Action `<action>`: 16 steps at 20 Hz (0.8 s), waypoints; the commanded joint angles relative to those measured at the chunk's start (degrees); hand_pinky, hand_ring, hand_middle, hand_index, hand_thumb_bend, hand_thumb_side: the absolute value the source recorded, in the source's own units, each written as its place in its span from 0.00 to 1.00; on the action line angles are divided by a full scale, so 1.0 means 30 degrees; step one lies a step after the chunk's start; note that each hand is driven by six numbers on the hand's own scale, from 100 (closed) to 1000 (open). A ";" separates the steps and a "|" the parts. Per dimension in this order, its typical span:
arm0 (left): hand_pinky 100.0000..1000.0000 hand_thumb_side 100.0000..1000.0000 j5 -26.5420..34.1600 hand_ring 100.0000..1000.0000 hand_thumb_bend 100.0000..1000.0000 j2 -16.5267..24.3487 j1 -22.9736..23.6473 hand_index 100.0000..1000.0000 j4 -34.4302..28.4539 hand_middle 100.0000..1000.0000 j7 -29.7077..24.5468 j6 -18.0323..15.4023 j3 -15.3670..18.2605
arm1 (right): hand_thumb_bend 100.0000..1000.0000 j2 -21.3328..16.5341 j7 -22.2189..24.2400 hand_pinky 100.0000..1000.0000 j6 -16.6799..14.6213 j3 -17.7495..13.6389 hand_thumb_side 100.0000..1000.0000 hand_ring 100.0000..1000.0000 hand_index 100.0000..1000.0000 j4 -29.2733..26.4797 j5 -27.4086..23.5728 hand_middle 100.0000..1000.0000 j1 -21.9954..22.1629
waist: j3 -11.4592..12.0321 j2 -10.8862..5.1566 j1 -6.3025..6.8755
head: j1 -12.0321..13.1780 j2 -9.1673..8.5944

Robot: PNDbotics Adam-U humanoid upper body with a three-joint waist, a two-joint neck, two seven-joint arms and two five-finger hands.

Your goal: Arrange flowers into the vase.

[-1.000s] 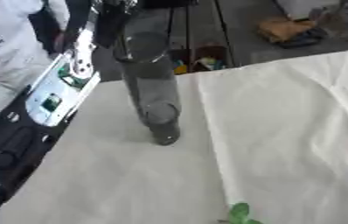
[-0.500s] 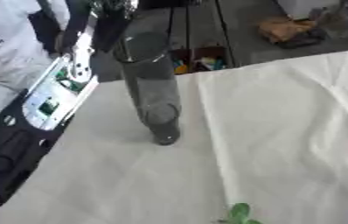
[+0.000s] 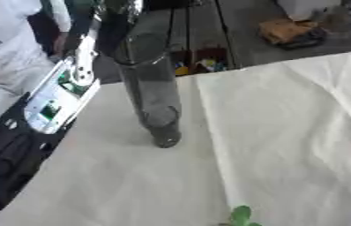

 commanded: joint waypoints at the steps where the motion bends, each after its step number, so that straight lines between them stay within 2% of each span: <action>1: 0.65 1.00 -0.0123 0.88 0.00 0.0186 -0.0617 0.97 0.0075 0.97 -0.0073 -0.0092 0.0180 | 0.00 -0.0220 0.0000 0.75 0.0051 -0.0124 1.00 0.83 0.80 -0.0341 0.0141 0.47 -0.0273 | -0.0062 -0.0341 -0.0099 | 0.0068 -0.0294; 16: 0.71 1.00 -0.2016 0.91 0.00 0.0475 -0.0311 1.00 0.0376 0.99 -0.1490 -0.0196 -0.0175 | 0.00 -0.0250 -0.0015 0.75 0.0059 -0.0150 1.00 0.84 0.80 -0.0341 0.0087 0.47 -0.0329 | -0.0094 -0.0266 -0.0079 | 0.0013 -0.0386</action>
